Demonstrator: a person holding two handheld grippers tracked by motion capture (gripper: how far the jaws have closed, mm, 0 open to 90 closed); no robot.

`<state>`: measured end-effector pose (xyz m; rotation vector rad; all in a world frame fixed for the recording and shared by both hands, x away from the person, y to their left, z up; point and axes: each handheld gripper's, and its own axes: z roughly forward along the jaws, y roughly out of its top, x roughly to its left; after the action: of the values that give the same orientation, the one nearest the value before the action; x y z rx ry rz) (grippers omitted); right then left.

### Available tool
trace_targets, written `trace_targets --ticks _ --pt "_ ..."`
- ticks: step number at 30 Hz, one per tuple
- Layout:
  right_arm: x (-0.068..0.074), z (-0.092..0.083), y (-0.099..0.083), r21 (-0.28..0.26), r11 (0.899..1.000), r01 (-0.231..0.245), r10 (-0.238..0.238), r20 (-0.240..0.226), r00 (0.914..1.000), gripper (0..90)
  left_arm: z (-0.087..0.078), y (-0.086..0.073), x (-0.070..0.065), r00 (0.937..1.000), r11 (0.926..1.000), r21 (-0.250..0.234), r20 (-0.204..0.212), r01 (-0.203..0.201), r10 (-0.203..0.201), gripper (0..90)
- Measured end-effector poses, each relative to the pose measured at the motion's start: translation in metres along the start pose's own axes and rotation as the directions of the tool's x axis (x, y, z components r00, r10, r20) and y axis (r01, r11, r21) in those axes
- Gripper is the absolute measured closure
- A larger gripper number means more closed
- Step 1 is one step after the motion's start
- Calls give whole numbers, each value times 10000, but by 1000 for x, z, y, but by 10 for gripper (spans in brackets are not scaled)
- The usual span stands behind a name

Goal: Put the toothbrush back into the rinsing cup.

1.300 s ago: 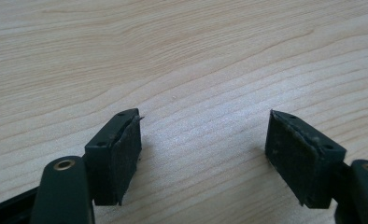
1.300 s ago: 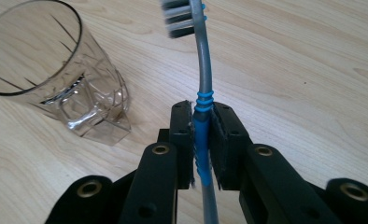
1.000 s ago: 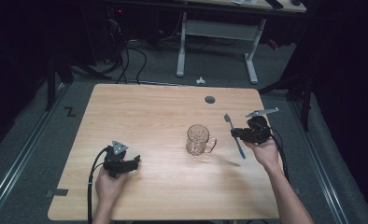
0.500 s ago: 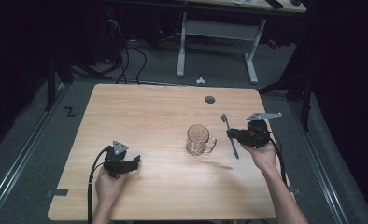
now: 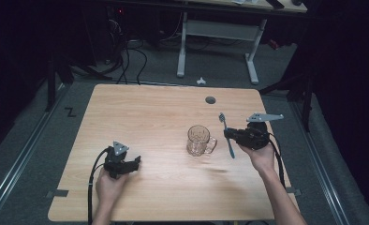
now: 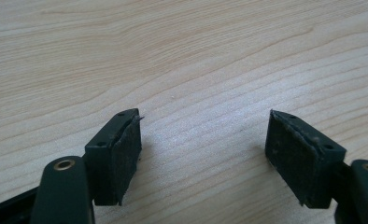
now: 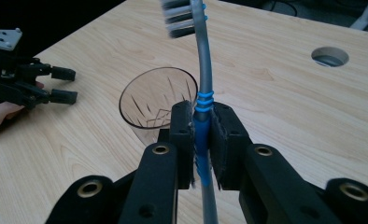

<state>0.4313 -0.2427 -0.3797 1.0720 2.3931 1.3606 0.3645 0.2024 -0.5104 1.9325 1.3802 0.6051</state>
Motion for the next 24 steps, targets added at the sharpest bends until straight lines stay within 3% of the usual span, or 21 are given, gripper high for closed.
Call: trace_targets --ticks 10,24 --pt "11 -1 15 -802 9957 461 -475 -153 9988 802 0 0 0 10000 10000 1 -2 -4 4 275" --pt "21 12 35 -1408 9885 558 -616 -373 9974 802 0 0 0 10000 10000 -1 1 1 -1 276"
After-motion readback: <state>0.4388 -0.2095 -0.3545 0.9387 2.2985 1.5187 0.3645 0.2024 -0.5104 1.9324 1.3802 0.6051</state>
